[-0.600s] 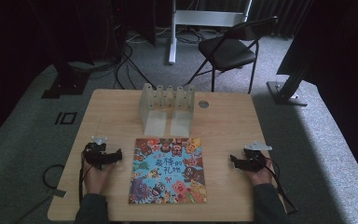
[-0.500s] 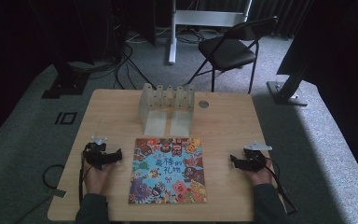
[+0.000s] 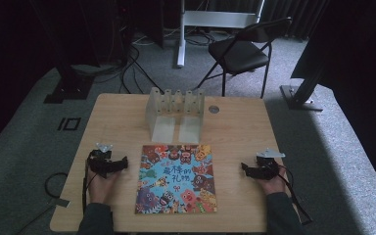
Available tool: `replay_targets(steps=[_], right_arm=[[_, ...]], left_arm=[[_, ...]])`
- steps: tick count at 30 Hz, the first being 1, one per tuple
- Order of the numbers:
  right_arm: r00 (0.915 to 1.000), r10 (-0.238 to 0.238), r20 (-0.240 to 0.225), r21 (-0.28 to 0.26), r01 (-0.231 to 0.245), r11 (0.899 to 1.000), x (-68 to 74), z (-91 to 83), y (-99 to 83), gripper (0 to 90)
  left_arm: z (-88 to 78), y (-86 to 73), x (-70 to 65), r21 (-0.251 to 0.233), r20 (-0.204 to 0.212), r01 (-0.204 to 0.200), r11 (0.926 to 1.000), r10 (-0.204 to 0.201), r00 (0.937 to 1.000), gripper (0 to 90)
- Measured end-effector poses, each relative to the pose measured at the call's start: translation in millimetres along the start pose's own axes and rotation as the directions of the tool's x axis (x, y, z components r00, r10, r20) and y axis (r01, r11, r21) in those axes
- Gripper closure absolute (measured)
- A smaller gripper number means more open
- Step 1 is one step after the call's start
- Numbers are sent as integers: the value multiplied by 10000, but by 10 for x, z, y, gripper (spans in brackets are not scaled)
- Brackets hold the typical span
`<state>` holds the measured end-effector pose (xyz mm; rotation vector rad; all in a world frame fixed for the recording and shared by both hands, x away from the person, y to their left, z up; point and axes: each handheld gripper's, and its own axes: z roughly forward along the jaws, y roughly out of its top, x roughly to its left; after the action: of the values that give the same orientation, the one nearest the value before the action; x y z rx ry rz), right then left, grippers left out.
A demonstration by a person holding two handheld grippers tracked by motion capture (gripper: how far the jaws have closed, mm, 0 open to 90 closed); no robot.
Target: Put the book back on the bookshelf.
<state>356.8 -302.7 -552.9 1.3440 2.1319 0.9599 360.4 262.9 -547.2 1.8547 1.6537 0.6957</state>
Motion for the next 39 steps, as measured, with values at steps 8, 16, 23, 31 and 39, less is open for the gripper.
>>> replay_targets(steps=[8, 16, 23, 31, 39], right_arm=[[9999, -22, 129, -251, 25, 9997, 33, -75, 41, 279], [9981, -619, -4, -682, 618, 9958, 184, -213, 216, 289], [9926, -1172, -319, -789, 1144, 9903, 333, -217, 353, 284], [9800, -1873, -666, -883, 1811, 9795, 514, -165, 539, 278], [9715, -2108, -1085, -1079, 1993, 9740, 638, -80, 705, 265]], left_arm=[[-9, -6, 13, -28, 187, -201, 9998, 201, 9996, 63], [-17, -15, 15, -136, 297, -340, 9993, 344, 9990, 83], [-31, -13, 4, -170, 397, -429, 9989, 435, 9983, 145], [-79, -2, -29, 85, 554, -618, 9980, 613, 9966, 215], [-188, 34, -140, -444, 1000, -944, 9945, 984, 9901, 220]])
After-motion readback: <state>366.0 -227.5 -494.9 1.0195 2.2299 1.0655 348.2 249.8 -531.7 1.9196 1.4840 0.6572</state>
